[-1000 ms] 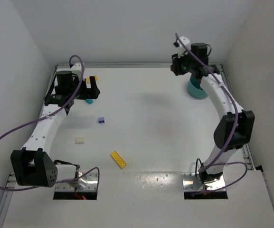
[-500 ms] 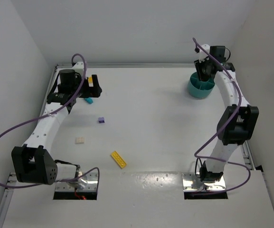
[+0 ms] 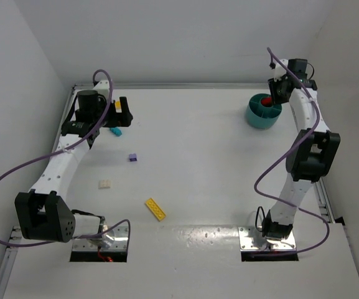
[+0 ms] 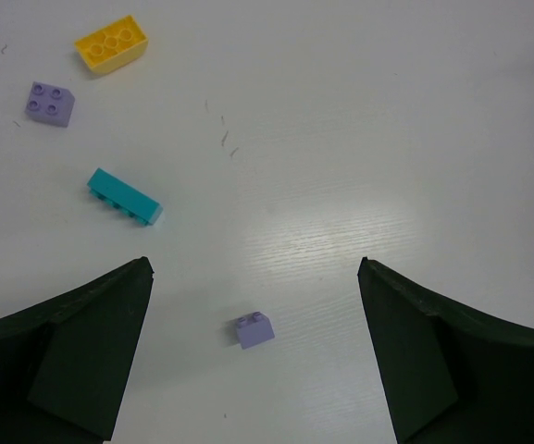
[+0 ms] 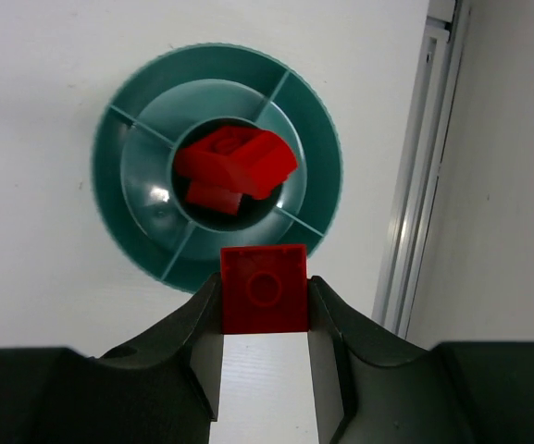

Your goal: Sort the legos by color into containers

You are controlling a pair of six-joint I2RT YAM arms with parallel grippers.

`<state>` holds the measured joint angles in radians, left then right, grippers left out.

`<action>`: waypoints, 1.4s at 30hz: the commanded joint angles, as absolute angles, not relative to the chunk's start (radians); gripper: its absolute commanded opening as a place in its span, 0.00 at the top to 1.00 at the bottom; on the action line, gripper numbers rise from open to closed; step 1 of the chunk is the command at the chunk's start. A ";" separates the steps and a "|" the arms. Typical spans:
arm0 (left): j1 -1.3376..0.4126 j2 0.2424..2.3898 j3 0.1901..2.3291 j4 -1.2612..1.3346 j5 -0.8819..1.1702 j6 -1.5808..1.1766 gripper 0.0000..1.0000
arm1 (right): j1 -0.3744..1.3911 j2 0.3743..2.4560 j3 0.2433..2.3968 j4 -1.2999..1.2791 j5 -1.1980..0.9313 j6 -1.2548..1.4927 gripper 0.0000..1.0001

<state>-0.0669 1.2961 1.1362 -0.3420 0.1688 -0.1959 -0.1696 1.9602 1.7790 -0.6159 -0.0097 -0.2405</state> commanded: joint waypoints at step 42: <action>-0.066 1.322 1.177 -0.316 0.156 -0.206 0.00 | -0.181 2.160 1.994 -0.584 -0.130 -0.166 1.00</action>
<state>-0.0666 1.3228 1.1362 -0.3428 0.1596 -0.1959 -0.1864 2.1590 1.9514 -0.6067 -0.1020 -0.1860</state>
